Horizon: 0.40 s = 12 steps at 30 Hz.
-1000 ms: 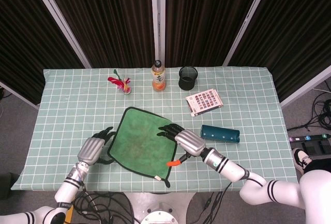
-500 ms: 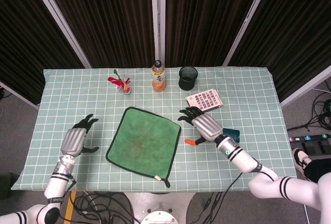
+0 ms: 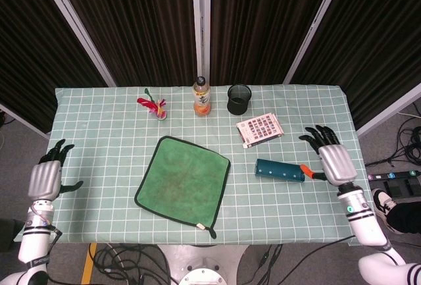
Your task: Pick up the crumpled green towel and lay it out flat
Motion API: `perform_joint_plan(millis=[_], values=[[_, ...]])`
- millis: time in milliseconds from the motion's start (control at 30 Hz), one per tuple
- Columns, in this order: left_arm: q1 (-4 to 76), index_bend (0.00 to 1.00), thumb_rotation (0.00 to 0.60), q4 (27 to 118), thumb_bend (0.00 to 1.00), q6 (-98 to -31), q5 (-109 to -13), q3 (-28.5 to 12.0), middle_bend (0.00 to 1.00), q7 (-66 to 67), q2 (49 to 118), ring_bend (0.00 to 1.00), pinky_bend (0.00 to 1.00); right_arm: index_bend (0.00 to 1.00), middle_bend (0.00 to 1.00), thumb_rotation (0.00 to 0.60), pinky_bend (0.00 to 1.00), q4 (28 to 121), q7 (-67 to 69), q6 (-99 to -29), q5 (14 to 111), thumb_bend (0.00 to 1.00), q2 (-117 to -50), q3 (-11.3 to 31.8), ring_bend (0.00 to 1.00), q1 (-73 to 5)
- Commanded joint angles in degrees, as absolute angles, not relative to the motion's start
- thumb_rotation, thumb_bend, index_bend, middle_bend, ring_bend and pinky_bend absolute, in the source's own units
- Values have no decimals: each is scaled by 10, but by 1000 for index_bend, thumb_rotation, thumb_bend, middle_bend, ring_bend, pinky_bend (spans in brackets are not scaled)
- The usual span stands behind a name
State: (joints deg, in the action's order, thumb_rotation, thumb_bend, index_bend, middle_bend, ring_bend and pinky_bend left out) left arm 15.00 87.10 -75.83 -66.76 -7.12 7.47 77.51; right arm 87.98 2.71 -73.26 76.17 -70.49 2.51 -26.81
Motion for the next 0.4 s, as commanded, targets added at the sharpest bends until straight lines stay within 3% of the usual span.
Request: perform_joint_plan(millis=[33, 400], values=[[135, 209, 600, 887, 94, -784, -678, -65, 155, 83, 765, 158, 237, 216, 95, 580, 0, 891, 46, -771, 768, 159, -682, 14, 0, -228], [79, 209, 600, 964, 94, -867, -707, -40, 155, 135, 743, 158, 235, 215, 94, 582, 0, 902, 87, -847, 782, 159, -653, -7, 0, -128]])
